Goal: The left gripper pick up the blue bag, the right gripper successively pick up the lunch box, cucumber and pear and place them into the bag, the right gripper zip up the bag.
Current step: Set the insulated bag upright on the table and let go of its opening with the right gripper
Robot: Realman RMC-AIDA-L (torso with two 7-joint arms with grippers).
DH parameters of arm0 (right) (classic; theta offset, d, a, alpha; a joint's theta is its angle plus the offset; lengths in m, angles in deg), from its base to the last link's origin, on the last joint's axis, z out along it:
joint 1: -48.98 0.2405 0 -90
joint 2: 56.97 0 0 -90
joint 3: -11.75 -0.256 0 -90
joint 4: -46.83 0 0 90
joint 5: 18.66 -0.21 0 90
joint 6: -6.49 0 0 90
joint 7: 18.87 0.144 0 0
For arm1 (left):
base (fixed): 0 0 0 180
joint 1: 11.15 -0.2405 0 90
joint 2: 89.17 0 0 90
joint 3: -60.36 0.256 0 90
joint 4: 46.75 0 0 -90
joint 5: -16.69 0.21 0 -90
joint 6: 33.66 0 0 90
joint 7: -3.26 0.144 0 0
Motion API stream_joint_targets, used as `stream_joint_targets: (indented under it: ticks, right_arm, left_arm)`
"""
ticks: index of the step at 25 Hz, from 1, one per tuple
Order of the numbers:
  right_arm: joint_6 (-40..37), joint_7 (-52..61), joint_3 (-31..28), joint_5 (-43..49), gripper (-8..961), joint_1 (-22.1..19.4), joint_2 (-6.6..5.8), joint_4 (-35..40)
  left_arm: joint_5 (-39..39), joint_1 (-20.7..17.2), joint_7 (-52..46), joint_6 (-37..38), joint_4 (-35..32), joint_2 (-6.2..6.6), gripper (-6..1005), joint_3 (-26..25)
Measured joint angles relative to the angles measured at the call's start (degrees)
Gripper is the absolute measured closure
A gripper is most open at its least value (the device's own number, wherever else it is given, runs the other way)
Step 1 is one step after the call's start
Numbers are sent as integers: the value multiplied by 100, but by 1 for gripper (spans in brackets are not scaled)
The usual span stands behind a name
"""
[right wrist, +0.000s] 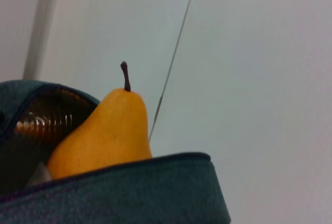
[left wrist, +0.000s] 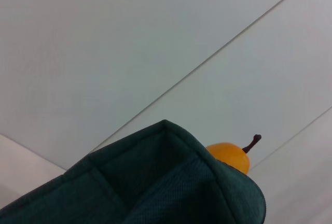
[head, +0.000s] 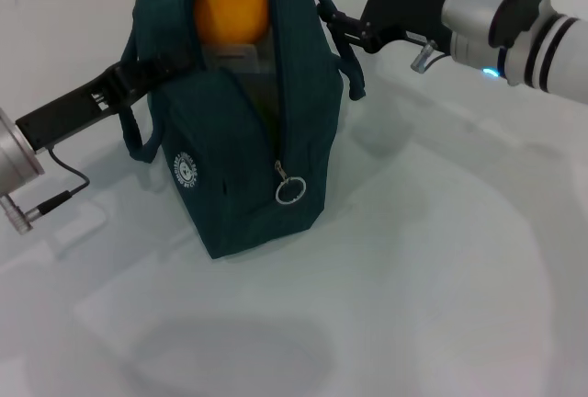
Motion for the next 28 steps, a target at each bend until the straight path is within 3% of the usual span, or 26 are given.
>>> stream_joint_targets:
  ticks: [7, 15, 23, 28]
  right_arm:
    - [18, 194, 153, -14, 348, 285, 0, -256]
    - [242, 190, 703, -383, 390, 435, 1, -305]
    - [251, 47, 782, -398, 432, 463, 1, -236]
    - [234, -89, 807, -408, 640, 444, 0, -203]
  left_arm:
    - [-1, -8, 12, 5, 0, -4, 931, 0]
    - [-1, -2, 14, 5, 0, -9, 931, 0]
    - [-1, 0, 14, -22, 11, -9, 931, -26]
    - [-1, 0, 14, -35, 15, -9, 931, -34]
